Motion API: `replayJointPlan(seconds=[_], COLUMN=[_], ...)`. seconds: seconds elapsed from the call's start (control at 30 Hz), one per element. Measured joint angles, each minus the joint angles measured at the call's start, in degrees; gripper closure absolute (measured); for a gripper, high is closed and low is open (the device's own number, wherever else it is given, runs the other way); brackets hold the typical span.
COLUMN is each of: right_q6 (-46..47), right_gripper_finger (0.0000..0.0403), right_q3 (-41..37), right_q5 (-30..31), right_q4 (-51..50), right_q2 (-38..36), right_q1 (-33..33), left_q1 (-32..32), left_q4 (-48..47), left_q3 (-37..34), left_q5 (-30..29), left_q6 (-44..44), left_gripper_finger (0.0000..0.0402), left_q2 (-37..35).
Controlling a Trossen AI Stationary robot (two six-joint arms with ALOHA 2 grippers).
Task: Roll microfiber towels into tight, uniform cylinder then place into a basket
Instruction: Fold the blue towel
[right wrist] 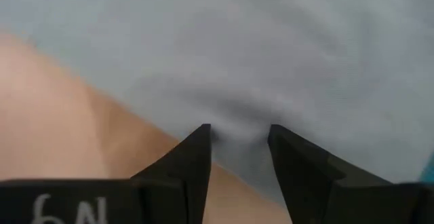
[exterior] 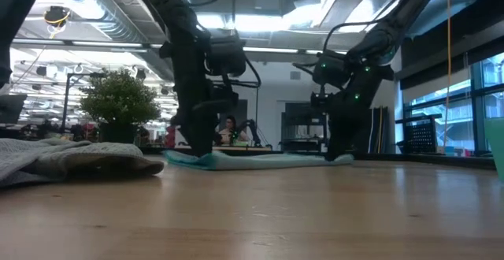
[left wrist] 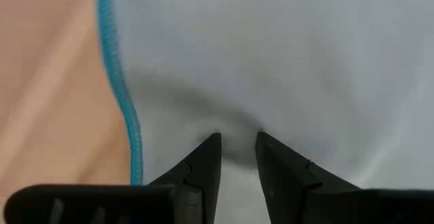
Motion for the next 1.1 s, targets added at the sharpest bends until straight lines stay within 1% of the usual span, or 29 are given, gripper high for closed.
replayJointPlan(seconds=[0.1,0.27,0.37,0.43,0.5,0.6,0.7,0.77,0.83,1.0,1.1], right_q6=[0.3,0.3,0.3,-0.1,-1.7,-4.7,-6.0,-6.8,-7.2,-6.6,-4.9], right_gripper_finger=[0.0250,0.0250,0.0250,0.0250,0.0250,0.0250,0.0250,0.0250,0.0250,0.0250,0.0250], right_q3=[0.0,0.0,2.1,4.0,5.9,7.8,7.7,6.3,4.8,2.2,1.9], right_q5=[0.6,2.9,4.3,3.9,1.5,-5.7,-13.8,-15.8,-15.5,-10.3,-8.3], right_q4=[2.5,5.8,5.2,3.7,1.3,-3.1,-6.1,-6.0,-4.9,-1.1,0.8], right_q2=[0.1,0.1,0.0,-0.6,-1.4,-2.0,-1.6,-1.3,-0.9,0.3,1.3], right_q1=[-1.1,-2.2,-2.5,-2.5,-2.4,-1.4,0.0,0.9,2.1,3.7,3.8], left_q1=[-1.6,-4.4,-4.7,-4.4,-3.8,-3.3,-3.1,-3.3,-3.7,-5.0,-5.7], left_q4=[0.2,2.2,1.8,1.5,2.1,0.7,-0.4,-0.8,0.0,0.1,0.4], left_q3=[0.0,-0.1,0.2,0.5,1.2,1.1,1.1,0.9,0.4,-1.4,-2.5], left_q5=[2.9,3.8,4.1,4.1,3.5,0.8,-0.6,-0.7,-0.9,-0.9,-1.0], left_q6=[0.0,0.4,0.0,-0.2,-1.3,-2.6,-3.0,-3.0,-3.0,-4.6,-5.0], left_gripper_finger=[0.0311,0.0311,0.0311,0.0312,0.0312,0.0312,0.0312,0.0312,0.0312,0.0312,0.0312], left_q2=[0.0,0.0,-0.5,-1.9,-3.6,-5.1,-5.4,-5.3,-4.4,-2.5,-2.3])
